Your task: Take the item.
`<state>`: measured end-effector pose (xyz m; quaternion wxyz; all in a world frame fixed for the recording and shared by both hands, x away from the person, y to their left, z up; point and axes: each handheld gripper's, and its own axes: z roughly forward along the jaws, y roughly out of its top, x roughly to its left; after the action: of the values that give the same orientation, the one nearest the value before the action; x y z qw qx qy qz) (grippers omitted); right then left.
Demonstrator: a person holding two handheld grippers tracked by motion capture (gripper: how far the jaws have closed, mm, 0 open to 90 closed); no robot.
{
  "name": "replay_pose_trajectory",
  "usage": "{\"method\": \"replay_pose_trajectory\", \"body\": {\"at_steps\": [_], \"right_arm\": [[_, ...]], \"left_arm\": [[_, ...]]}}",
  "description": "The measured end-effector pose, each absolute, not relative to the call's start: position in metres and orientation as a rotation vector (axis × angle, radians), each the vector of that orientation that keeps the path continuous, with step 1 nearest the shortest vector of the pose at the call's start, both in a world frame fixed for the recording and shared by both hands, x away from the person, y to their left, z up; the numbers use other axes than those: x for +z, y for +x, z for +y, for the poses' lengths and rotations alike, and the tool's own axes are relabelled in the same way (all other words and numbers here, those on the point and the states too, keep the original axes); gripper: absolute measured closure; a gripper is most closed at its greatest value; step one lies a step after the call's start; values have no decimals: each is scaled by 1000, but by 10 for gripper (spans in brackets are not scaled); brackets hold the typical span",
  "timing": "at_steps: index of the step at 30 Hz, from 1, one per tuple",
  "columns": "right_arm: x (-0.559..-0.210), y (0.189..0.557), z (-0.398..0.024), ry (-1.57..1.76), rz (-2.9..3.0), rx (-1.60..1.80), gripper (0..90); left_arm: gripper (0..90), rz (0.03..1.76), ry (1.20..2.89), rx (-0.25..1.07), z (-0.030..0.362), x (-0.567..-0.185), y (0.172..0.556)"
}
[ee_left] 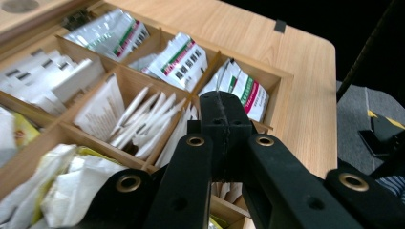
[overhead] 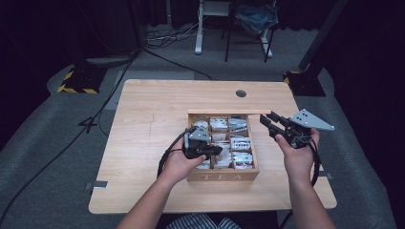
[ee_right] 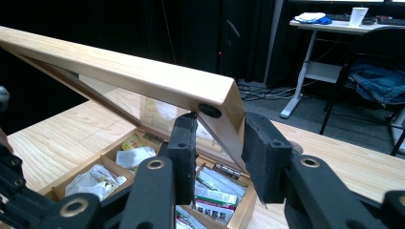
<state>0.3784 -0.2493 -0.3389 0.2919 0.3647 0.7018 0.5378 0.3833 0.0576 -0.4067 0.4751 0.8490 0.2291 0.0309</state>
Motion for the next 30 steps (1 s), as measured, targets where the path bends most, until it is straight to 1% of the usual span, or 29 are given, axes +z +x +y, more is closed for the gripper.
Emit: {"method": "replay_pose_trajectory", "body": {"at_steps": [10,17,21,30], "right_arm": [[-339,378,-249,972,1870,1434,657],[-339,378,-249,971,1870,1433,658],[-339,378,-249,972,1870,1433,657],[-339,378,-249,972,1867,1431,658]], "left_arm": [[900,558,1977,90,75,-393,379],[900,559,1945,104,92,-384,375],[900,568,1954,104,104,-381,370],[900,580,1926,157,135,-374,358]]}}
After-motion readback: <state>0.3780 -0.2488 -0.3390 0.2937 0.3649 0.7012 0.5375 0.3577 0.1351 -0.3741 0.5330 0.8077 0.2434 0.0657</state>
